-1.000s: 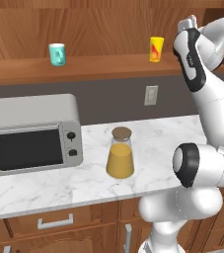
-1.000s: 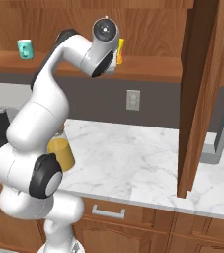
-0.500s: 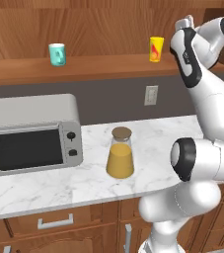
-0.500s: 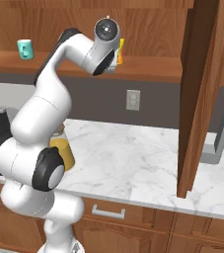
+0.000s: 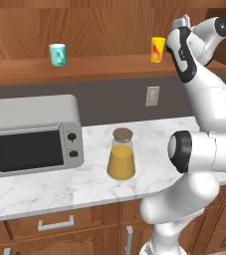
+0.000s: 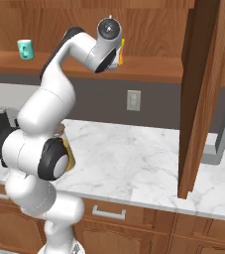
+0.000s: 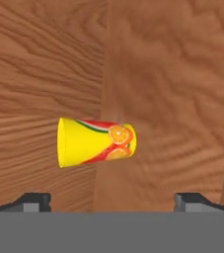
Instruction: There is a tray on the dining counter. Grab the cup, mug, and pitcher and place them on the tray. The pitcher may be placed next to the tray if it cannot fit the tray.
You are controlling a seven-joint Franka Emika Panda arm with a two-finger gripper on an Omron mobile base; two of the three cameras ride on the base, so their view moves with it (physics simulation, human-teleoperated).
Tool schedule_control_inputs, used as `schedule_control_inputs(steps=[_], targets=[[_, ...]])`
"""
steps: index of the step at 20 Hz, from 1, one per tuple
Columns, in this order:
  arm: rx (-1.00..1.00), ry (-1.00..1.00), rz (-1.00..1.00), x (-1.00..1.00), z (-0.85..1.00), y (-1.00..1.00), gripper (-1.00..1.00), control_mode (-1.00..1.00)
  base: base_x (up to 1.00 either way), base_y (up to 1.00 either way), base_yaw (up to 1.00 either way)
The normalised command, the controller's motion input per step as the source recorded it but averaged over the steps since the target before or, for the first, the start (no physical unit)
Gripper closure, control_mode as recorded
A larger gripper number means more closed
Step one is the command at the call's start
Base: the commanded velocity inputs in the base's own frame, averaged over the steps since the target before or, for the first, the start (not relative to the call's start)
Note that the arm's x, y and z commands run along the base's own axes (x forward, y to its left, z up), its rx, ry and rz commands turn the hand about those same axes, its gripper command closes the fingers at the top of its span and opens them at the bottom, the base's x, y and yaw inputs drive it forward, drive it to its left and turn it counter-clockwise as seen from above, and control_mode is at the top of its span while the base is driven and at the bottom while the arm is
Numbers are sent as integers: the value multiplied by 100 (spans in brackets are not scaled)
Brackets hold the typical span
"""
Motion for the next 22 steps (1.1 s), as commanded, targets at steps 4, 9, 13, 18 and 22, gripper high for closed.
schedule_control_inputs(steps=[4,9,13,18,22], targets=[[6,0,0,32,0,0,-100,-100,0,0,0],[4,0,0,22,0,0,-100,-100,0,0,0],[2,0,0,12,0,0,-100,-100,0,0,0],[0,0,1,18,0,0,-100,-100,0,0,0],[0,0,1,17,0,0,-100,-100,0,0,0]])
